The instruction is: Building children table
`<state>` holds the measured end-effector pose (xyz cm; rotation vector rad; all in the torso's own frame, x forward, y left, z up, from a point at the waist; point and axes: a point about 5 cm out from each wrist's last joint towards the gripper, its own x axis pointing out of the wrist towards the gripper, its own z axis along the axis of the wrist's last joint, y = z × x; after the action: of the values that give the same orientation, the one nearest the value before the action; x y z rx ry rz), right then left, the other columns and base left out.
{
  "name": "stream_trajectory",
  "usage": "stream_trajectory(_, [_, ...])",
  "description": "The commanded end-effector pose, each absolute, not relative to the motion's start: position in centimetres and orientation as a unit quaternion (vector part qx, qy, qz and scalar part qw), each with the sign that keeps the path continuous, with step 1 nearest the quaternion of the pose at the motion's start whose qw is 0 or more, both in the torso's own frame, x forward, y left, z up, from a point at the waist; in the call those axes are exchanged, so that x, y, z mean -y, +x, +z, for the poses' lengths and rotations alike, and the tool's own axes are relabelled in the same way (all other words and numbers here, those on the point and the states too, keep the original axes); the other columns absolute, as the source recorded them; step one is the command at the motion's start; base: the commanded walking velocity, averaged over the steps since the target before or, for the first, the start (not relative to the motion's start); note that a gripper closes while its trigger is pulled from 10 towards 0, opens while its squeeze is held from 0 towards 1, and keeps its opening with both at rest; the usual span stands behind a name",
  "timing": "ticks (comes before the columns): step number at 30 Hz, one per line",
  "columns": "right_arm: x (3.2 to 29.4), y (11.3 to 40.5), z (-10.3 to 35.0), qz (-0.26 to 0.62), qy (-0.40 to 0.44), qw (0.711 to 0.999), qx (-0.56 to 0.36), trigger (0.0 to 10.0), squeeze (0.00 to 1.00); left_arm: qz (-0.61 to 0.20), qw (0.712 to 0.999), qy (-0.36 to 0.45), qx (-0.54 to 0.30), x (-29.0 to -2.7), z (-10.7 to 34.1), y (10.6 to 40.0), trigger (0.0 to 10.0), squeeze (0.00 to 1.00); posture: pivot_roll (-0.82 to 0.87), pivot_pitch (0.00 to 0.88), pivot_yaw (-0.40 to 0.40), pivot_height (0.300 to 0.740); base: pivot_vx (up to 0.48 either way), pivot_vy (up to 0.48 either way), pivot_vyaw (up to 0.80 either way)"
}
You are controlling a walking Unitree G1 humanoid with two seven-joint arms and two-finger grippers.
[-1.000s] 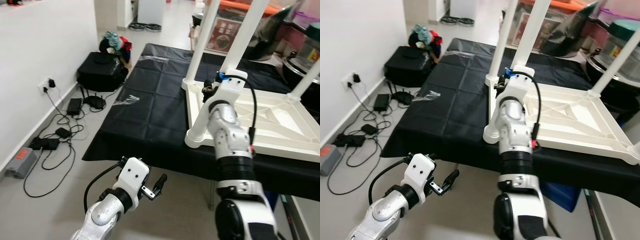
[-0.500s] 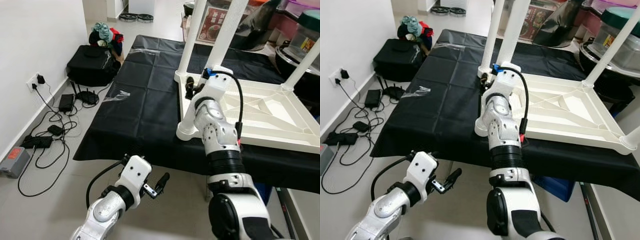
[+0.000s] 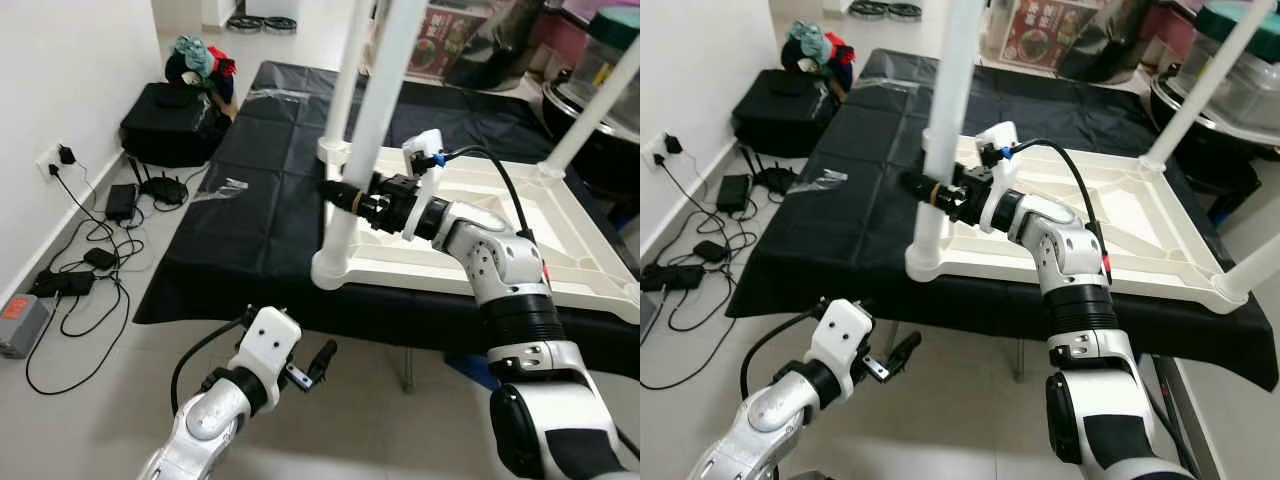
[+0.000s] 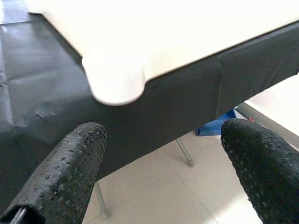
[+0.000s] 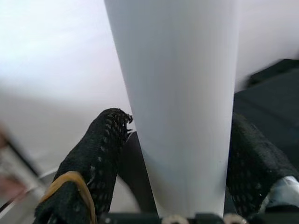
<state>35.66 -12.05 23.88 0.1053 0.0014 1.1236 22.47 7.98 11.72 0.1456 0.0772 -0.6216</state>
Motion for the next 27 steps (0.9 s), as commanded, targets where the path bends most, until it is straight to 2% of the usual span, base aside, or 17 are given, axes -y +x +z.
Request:
stream_trajectory(1, [11.3, 35.1, 23.7, 0.575, 0.052, 0.816, -0.004, 10.0, 0.00, -0.305, 0.949, 0.073, -0.041, -7.9, 11.6, 22.3, 10.0, 0.00, 0.15, 0.077, -0.123, 0.740, 0.000, 0.000, 0.00])
stream_trajectory(2, [11.3, 35.1, 23.7, 0.575, 0.052, 0.816, -0.004, 10.0, 0.00, -0.305, 0.949, 0.073, -0.041, -7.9, 11.6, 22.3, 10.0, 0.00, 0.15, 0.077, -0.123, 0.740, 0.000, 0.000, 0.00])
stream_trajectory(4, [11.4, 34.8, 23.7, 0.608, 0.053, 0.792, -0.004, 10.0, 0.00, -0.305, 0.949, 0.073, -0.041, -7.9, 11.6, 22.3, 10.0, 0.00, 0.15, 0.079, -0.123, 0.740, 0.000, 0.000, 0.00])
stream_trajectory(6, [11.4, 34.8, 23.7, 0.608, 0.053, 0.792, -0.004, 10.0, 0.00, -0.305, 0.949, 0.073, -0.041, -7.9, 11.6, 22.3, 10.0, 0.00, 0.15, 0.079, -0.123, 0.740, 0.000, 0.000, 0.00])
stream_trajectory(8, [11.5, 34.6, 23.8, 0.630, 0.054, 0.775, -0.005, 10.0, 0.00, -0.305, 0.949, 0.072, -0.041, -7.9, 11.6, 22.3, 10.0, 0.00, 0.15, 0.081, -0.121, 0.740, 0.000, 0.000, 0.00])
stream_trajectory(12, [11.5, 34.6, 23.8, 0.634, 0.051, 0.771, -0.007, 10.0, 0.00, -0.306, 0.949, 0.072, -0.042, -7.9, 11.6, 22.3, 10.0, 0.00, 0.15, 0.078, -0.123, 0.740, 0.000, 0.000, 0.00])
stream_trajectory(13, [11.4, 34.6, 23.8, 0.637, 0.051, 0.769, -0.009, 0.0, 0.00, -0.305, 0.949, 0.072, -0.042, -7.9, 11.6, 22.3, 10.0, 0.00, 0.15, 0.077, -0.122, 0.740, 0.000, 0.000, 0.00])
stream_trajectory(18, [11.4, 34.9, 23.7, 0.626, 0.043, 0.779, -0.006, 0.0, 0.00, -0.306, 0.948, 0.072, -0.043, -7.9, 11.5, 22.2, 10.0, 0.00, 0.15, 0.068, -0.122, 0.740, 0.000, 0.000, 0.00])
stream_trajectory(22, [11.9, 36.5, 23.7, 0.545, 0.023, 0.838, 0.009, 0.0, 0.00, -0.306, 0.948, 0.072, -0.043, -7.9, 11.4, 22.2, 10.0, 0.00, 0.16, 0.066, -0.125, 0.740, 0.000, 0.000, 0.00])
stream_trajectory(23, [11.9, 36.5, 23.7, 0.545, 0.023, 0.838, 0.009, 0.0, 0.00, -0.306, 0.948, 0.072, -0.043, -7.9, 11.4, 22.2, 10.0, 0.00, 0.16, 0.066, -0.125, 0.740, 0.000, 0.000, 0.00])
stream_trajectory(25, [12.7, 38.1, 24.3, 0.444, 0.041, 0.895, 0.026, 0.0, 0.00, -0.307, 0.948, 0.072, -0.043, -7.8, 11.4, 22.1, 10.0, 0.00, 0.15, 0.059, -0.121, 0.740, 0.000, 0.000, 0.00])
stream_trajectory(26, [12.7, 38.1, 24.3, 0.444, 0.041, 0.895, 0.026, 0.0, 0.00, -0.307, 0.948, 0.072, -0.043, -7.8, 11.4, 22.1, 10.0, 0.00, 0.15, 0.059, -0.121, 0.740, 0.000, 0.000, 0.00])
stream_trajectory(27, [13.5, 39.1, 24.5, 0.363, 0.054, 0.930, 0.032, 0.0, 0.00, -0.307, 0.948, 0.072, -0.044, -7.8, 11.4, 22.1, 10.0, 0.00, 0.15, 0.055, -0.123, 0.740, 0.000, 0.000, 0.00])
